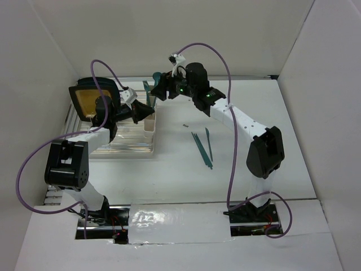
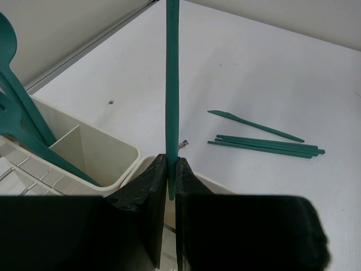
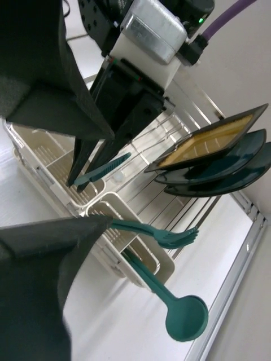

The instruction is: Sort the eating utensils into containers

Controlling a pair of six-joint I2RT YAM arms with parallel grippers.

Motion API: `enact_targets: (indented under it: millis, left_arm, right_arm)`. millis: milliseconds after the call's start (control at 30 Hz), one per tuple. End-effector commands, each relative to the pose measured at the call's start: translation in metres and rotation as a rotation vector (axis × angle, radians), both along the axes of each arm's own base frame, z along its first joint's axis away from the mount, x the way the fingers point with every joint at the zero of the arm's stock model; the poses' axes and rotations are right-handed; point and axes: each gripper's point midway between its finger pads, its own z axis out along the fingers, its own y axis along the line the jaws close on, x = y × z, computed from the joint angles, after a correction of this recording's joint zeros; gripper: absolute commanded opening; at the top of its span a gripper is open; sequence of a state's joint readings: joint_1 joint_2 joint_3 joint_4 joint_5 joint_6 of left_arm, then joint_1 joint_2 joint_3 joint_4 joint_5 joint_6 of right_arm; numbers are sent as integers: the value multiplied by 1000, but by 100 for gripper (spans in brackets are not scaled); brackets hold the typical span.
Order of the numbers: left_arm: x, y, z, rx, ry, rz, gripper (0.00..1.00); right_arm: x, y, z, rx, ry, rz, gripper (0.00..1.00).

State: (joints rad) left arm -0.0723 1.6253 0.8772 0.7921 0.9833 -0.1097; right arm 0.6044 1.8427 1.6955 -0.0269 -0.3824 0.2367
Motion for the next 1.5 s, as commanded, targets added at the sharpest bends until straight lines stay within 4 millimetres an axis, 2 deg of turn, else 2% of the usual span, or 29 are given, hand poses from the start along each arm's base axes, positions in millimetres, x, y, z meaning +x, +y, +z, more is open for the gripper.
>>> enact_targets:
  millis: [0, 33, 67, 233, 267, 300, 367, 400, 467, 500, 533, 567, 700, 800, 833, 933, 1000, 1033, 1200, 1233, 1300, 1333, 1367, 1467]
  left_arm:
    - [0, 2, 16, 8, -96, -12, 0]
    - [0, 1, 15, 9, -97, -13, 0]
    - [-1, 1, 14, 10, -93, -14, 0]
    - [1, 2, 12, 9, -84, -3, 0]
    - [2, 3, 15, 8, -87, 0, 0]
    - [2, 2, 16, 7, -86, 0, 0]
    - [3, 2, 18, 3, -79, 3, 4]
    - [5, 3, 26, -7, -77, 9, 22]
    - [4, 2, 26, -15, -48, 8, 38]
    - [6, 3, 33, -19, -54, 6, 53]
    - [6, 3, 37, -24, -40, 6, 62]
    - [6, 3, 37, -24, -40, 6, 62]
    - [-6, 2, 53, -25, -61, -23, 77]
    - [-10, 2, 63, -27, -85, -10, 83]
    - [-11, 5, 73, -30, -111, 14, 84]
    - [-14, 11, 83, -39, -132, 38, 87]
    - [-16, 19, 95, -52, -143, 65, 88]
    - [-17, 18, 94, -57, -134, 67, 88]
    - [-22, 26, 95, -64, -90, 65, 89]
    - [-20, 36, 97, -66, -86, 90, 88]
    - [-22, 40, 96, -68, -85, 101, 88]
    - [-25, 41, 97, -68, -88, 102, 89]
    - [-25, 44, 95, -67, -87, 109, 89]
    - [-28, 46, 96, -58, -91, 110, 88]
  right_arm:
    - [-5, 10, 37, 70, -111, 51, 59]
    - [-5, 12, 42, 91, -135, 61, 55]
    - [-8, 11, 47, 107, -148, 71, 45]
    - [-10, 14, 39, 103, -126, 77, 17]
    - [-10, 15, 40, 98, -124, 79, 8]
    - [-7, 16, 36, 92, -122, 70, 4]
    - [-7, 15, 36, 88, -129, 69, 1]
    - [-8, 15, 33, 83, -125, 65, 1]
    - [-7, 14, 33, 82, -127, 62, 0]
    - [-7, 14, 27, 74, -119, 62, 0]
    - [-8, 15, 22, 65, -113, 66, 0]
    - [-9, 16, 21, 64, -114, 69, 0]
    - [-7, 15, 15, 54, -104, 48, 0]
    - [-4, 16, 12, 43, -112, 35, 0]
    - [-3, 16, 12, 37, -120, 27, 0]
    - [-6, 17, 1, 25, -110, 33, 0]
    - [-8, 18, -13, 11, -93, 37, 3]
    - [-8, 20, -9, 23, -117, 40, 5]
    - [-19, 33, -29, -27, -133, 72, 10]
    - [-21, 34, -32, -41, -137, 80, 13]
    - [-24, 37, -35, -47, -135, 79, 20]
    - [-25, 38, -31, -38, -144, 80, 27]
    - [-26, 37, -26, -30, -149, 79, 44]
    - [-28, 34, -18, -37, -128, 60, 67]
